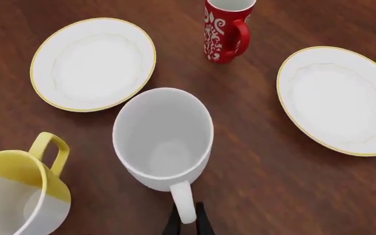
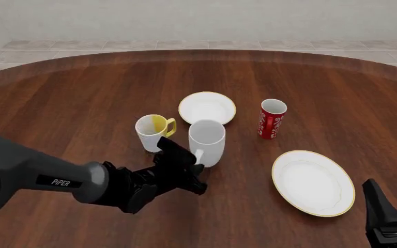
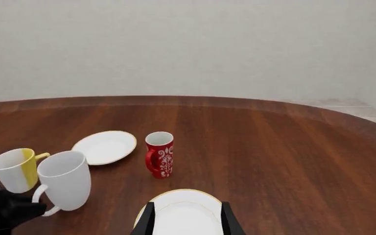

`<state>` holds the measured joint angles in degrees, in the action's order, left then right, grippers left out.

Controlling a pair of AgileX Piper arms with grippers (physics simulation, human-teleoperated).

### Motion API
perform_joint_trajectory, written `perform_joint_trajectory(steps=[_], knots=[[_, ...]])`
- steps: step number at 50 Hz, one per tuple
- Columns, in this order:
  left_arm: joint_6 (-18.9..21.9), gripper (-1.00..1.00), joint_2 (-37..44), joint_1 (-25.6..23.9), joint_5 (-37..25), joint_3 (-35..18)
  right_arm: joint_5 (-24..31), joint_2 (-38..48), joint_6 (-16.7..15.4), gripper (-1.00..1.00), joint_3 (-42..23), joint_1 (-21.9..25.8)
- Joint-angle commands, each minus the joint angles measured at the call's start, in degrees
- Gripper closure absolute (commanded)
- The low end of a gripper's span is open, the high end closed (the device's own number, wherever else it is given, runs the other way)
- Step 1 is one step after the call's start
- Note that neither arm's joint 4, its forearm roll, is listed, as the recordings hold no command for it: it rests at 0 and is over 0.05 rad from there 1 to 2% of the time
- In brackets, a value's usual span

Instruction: Put the white mug on the left plate.

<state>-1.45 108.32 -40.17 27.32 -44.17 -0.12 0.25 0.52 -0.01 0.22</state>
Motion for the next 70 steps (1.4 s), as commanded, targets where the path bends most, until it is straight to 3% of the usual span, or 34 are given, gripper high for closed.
perform_joint_trajectory(steps=[1, 37, 70], knots=[[0.9, 1.00, -0.8, 0.0, 1.1, 0.9, -0.3, 0.4, -0.1, -1.00, 0.0, 0.1], [2.9, 1.00, -3.8, 0.1, 1.0, 2.5, -0.1, 0.1, -0.2, -1.00, 0.0, 0.2], [7.0, 1.00, -12.6, 2.4, -6.1, 2.2, 0.0, 0.0, 0.1, -1.00, 0.0, 0.1]])
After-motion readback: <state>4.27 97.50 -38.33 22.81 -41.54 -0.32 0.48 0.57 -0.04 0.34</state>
